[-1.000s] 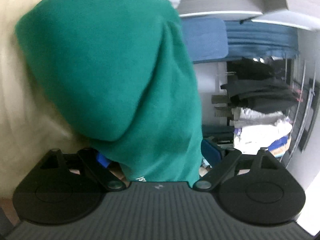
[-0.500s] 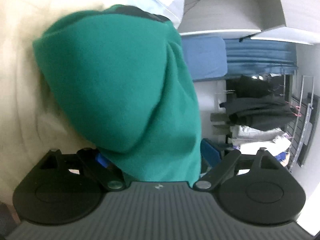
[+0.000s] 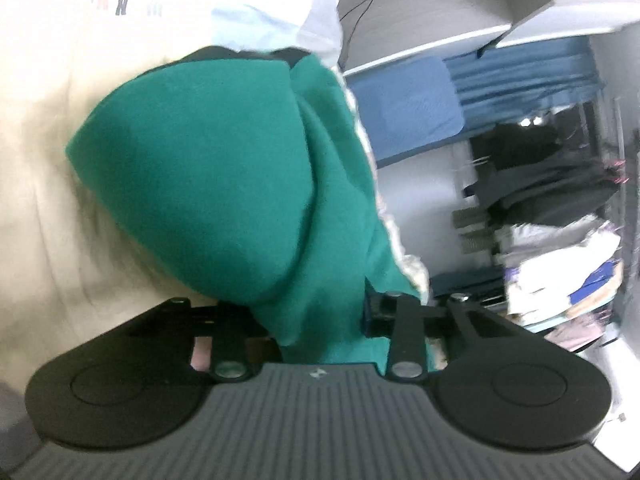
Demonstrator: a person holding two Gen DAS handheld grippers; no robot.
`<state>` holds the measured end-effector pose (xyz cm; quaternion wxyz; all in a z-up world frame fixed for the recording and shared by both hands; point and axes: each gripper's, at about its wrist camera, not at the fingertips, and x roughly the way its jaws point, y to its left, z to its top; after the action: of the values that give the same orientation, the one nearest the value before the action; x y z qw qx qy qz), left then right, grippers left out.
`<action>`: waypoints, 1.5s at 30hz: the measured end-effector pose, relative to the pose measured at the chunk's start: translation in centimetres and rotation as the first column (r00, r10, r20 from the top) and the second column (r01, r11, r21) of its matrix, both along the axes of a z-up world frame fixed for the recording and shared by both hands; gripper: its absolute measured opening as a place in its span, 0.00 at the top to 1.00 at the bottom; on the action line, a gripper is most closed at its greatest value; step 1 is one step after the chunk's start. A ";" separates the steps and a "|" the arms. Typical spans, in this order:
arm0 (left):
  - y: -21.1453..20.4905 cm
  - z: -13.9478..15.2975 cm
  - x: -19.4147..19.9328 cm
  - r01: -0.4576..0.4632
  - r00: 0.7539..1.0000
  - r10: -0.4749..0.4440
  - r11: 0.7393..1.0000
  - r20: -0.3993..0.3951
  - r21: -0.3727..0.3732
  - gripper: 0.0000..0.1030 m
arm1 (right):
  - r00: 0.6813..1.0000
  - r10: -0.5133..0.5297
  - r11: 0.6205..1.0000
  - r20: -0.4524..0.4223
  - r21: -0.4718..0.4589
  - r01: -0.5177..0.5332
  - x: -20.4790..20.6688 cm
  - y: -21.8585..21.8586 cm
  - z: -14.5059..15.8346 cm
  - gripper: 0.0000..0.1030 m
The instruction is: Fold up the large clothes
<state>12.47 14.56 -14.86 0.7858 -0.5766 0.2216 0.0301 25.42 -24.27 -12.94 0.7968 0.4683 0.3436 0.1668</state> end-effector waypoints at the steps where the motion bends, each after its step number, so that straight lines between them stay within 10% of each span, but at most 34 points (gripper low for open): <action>1: 0.0 0.7 -0.5 0.008 1.000 -0.009 1.000 0.019 0.004 0.63 | 1.000 0.005 1.000 0.013 -0.007 -0.005 -0.4 -0.1 0.5 0.50; 15: -3.3 8.3 -11.9 0.126 0.991 -0.131 0.978 0.023 0.165 0.71 | 0.994 0.042 0.998 0.097 -0.042 -0.038 -8.4 -2.8 5.5 0.61; 23: -4.7 7.6 -18.2 0.174 0.984 -0.167 0.970 -0.054 0.167 0.72 | 0.997 0.039 0.997 0.065 -0.074 -0.034 -11.4 -3.9 5.9 0.64; 28: -3.7 6.9 -16.6 0.180 0.983 -0.173 0.976 -0.062 0.121 0.67 | 0.998 0.038 0.997 0.051 -0.072 -0.034 -10.6 -3.6 5.7 0.63; 32: -3.1 7.4 -13.9 0.200 0.979 -0.198 0.978 -0.037 0.062 0.44 | 0.998 0.044 0.998 0.034 -0.043 -0.043 -10.0 -3.8 6.2 0.57; 38: -2.7 10.5 -10.5 0.199 0.980 -0.200 0.965 -0.012 0.169 0.40 | 0.991 0.105 0.994 0.083 -0.043 -0.102 -7.9 -3.2 8.5 0.34; 45: -1.4 13.7 -4.8 0.156 0.981 -0.186 0.925 0.056 0.347 0.32 | 0.974 0.138 0.988 0.179 -0.090 -0.123 -3.2 -2.0 11.3 0.29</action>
<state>7.63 13.17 -1.15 0.8824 -0.4108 0.2277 -0.0261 22.26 -26.26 -1.63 0.8303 0.3954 0.3045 0.2480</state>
